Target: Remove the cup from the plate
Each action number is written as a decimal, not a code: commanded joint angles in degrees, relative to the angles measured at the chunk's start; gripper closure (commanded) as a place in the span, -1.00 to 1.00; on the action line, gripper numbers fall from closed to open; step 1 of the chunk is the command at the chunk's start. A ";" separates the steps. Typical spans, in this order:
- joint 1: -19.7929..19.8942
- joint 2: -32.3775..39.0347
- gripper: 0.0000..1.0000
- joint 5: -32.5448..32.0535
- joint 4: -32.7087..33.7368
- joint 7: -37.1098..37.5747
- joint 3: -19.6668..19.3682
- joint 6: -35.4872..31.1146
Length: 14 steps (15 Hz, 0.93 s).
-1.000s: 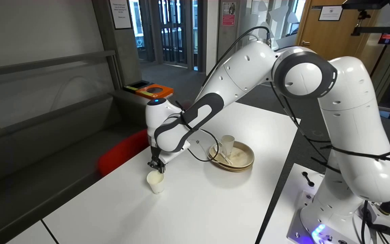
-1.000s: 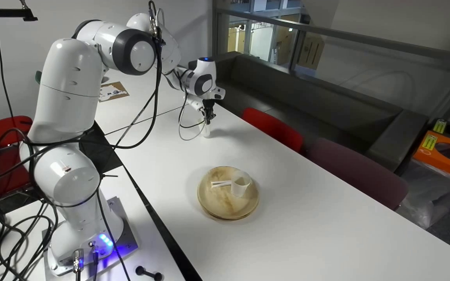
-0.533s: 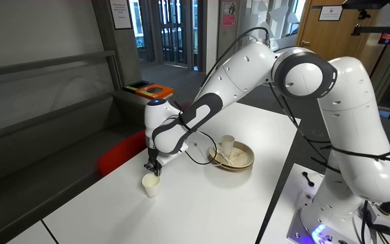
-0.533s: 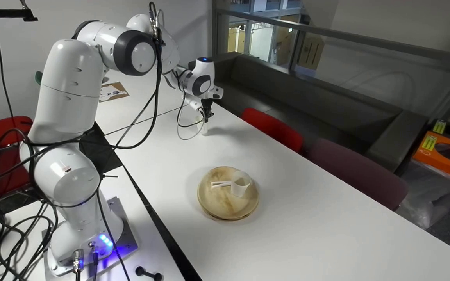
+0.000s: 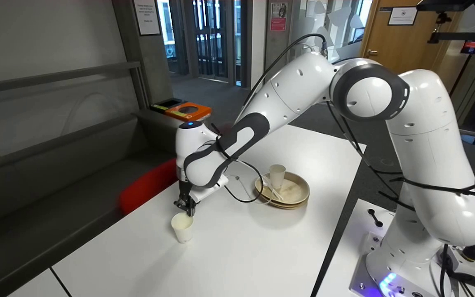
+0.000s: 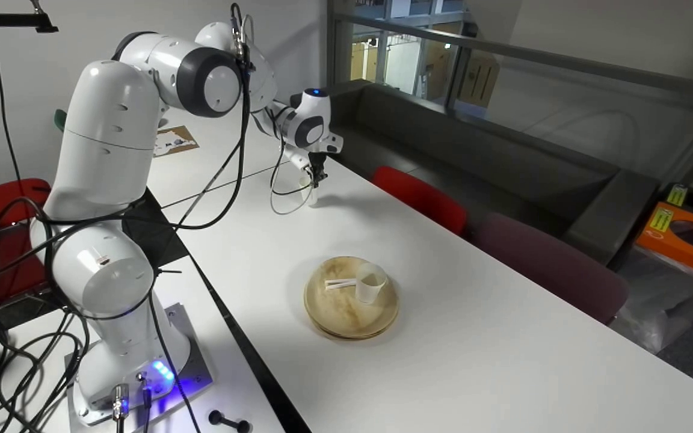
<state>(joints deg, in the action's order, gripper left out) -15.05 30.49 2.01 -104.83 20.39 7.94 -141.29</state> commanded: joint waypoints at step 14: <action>-0.76 5.82 0.43 0.24 6.37 -0.59 -1.81 -0.40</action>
<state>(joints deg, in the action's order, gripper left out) -15.04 35.48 2.00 -99.90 20.39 7.10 -141.29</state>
